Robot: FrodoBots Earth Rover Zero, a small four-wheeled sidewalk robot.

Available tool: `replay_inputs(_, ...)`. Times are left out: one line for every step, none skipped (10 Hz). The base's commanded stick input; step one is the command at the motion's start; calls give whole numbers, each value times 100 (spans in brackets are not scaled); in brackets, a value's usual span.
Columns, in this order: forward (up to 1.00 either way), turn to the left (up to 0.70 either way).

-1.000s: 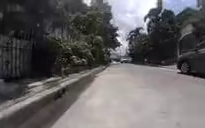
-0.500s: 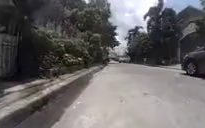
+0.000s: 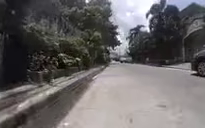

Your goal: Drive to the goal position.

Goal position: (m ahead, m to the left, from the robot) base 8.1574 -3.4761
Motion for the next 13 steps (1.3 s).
replay_inputs(100,-29)
replay_inputs(100,-40)
replay_inputs(100,-28)
replay_inputs(100,-11)
replay_inputs(100,0)
replay_inputs(100,0)
replay_inputs(100,0)
replay_inputs(100,0)
replay_inputs(100,0)
replay_inputs(100,-1)
replay_inputs(100,-3)
replay_inputs(100,-2)
replay_inputs(100,-2)
